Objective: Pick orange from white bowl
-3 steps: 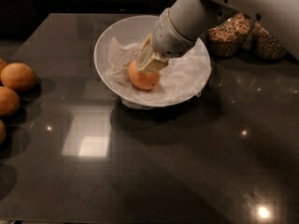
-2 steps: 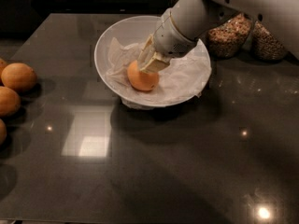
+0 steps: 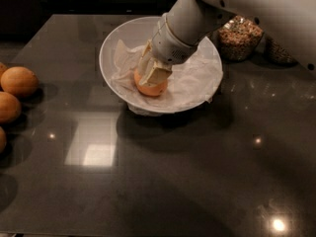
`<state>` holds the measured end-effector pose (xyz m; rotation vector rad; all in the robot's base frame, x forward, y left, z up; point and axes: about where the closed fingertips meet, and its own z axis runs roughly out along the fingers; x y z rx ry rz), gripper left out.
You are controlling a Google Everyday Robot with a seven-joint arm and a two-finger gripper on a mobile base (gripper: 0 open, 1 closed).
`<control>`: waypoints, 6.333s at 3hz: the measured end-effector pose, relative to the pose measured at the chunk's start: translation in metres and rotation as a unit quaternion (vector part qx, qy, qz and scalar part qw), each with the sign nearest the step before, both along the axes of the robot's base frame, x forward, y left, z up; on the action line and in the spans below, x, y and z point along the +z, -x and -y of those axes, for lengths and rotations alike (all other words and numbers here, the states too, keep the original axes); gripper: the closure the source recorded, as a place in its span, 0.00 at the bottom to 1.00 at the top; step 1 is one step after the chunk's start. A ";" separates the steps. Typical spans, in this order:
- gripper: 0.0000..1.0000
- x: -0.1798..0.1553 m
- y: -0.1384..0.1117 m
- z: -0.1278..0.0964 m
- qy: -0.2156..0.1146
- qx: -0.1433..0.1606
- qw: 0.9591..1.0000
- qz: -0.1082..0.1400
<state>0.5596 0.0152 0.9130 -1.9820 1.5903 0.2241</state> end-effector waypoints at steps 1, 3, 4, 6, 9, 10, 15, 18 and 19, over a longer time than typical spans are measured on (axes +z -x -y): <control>0.16 -0.003 -0.002 -0.003 0.008 0.002 1.000 0.002; 0.24 -0.001 -0.018 0.009 0.026 -0.009 1.000 0.013; 0.23 -0.009 -0.025 0.012 0.025 -0.013 1.000 0.011; 0.31 -0.034 -0.038 0.016 0.020 -0.022 1.000 -0.003; 0.55 -0.055 -0.045 0.011 0.015 -0.020 0.999 -0.021; 0.79 -0.055 -0.044 0.011 0.015 -0.020 0.999 -0.021; 1.00 0.004 -0.056 0.022 -0.088 -0.027 0.996 -0.004; 1.00 0.076 -0.038 0.092 -0.035 -0.064 0.995 0.061; 1.00 0.078 -0.037 0.093 -0.032 -0.064 0.996 0.062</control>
Offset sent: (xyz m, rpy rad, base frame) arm 0.0127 -0.0081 0.0050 -0.0647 -0.0289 -0.0128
